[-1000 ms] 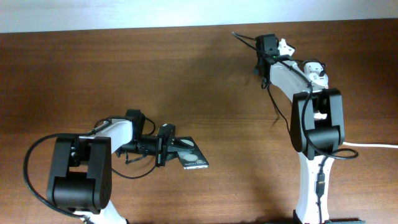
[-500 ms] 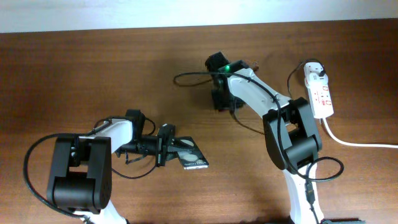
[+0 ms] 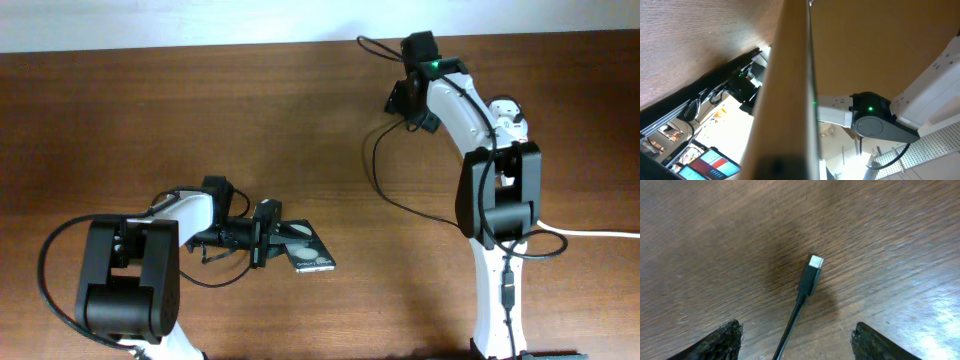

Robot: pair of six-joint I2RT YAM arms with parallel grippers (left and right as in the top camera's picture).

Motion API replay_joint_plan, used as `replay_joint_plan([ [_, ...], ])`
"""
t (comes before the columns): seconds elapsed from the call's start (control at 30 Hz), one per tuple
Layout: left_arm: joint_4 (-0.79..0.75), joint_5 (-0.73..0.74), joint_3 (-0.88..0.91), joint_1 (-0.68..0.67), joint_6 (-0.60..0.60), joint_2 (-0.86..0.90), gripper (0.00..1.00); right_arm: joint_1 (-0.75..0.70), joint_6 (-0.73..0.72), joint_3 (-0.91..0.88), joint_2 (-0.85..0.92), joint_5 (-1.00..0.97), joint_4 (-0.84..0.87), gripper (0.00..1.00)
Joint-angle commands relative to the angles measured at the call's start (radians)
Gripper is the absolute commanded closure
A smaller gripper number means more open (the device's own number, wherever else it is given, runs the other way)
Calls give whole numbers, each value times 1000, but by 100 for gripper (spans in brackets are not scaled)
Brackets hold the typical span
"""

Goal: Plug charger to phone and switch on socket
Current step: 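Move the right gripper to the power strip and grasp the black cable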

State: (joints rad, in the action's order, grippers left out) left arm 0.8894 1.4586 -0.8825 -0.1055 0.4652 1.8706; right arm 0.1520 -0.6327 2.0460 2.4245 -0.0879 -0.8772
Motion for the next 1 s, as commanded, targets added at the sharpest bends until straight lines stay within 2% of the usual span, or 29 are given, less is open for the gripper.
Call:
replay_joint_plan([
  [0.0, 2, 34, -12, 2, 1, -7, 100, 12, -4, 13, 50, -9, 7, 33],
  [0.07, 2, 34, -12, 2, 1, -7, 100, 21, 2, 13, 68, 2, 7, 56],
  [0.13, 2, 34, -12, 2, 2, -7, 100, 50, 109, 13, 70, 10, 6, 83],
  [0.2, 2, 34, -12, 2, 1, -7, 100, 79, 239, 13, 70, 10, -63, 95],
  [0.23, 2, 34, -12, 2, 1, -7, 100, 90, 296, 13, 70, 20, -107, 96],
  [0.3, 2, 34, -12, 2, 1, -7, 100, 103, 572, 13, 70, 142, -235, 96],
  [0.33, 2, 34, -12, 2, 1, -7, 100, 102, 630, 13, 70, 137, -288, 85],
  [0.37, 2, 34, -12, 2, 1, -7, 100, 101, 629, 13, 70, 127, -291, 74],
  [0.4, 2, 34, -12, 2, 1, -7, 100, 101, 629, 13, 70, 124, -286, 53],
  [0.47, 2, 34, -12, 2, 1, -7, 100, 102, 601, 13, 70, 124, -266, 45],
  [0.5, 2, 34, -12, 2, 1, -7, 100, 102, 553, 13, 70, 122, -256, 46],
  [0.6, 2, 34, -12, 2, 1, -7, 100, 103, 408, 12, 70, 121, -306, 60],
  [0.7, 2, 34, -12, 2, 1, -7, 100, 103, 335, 12, 70, 99, -335, 67],
  [0.93, 2, 34, -12, 2, 1, -7, 100, 103, 335, 12, 70, 72, -267, 69],
  [0.97, 2, 34, -12, 2, 1, -7, 100, 103, 335, 12, 70, 72, -260, 72],
])
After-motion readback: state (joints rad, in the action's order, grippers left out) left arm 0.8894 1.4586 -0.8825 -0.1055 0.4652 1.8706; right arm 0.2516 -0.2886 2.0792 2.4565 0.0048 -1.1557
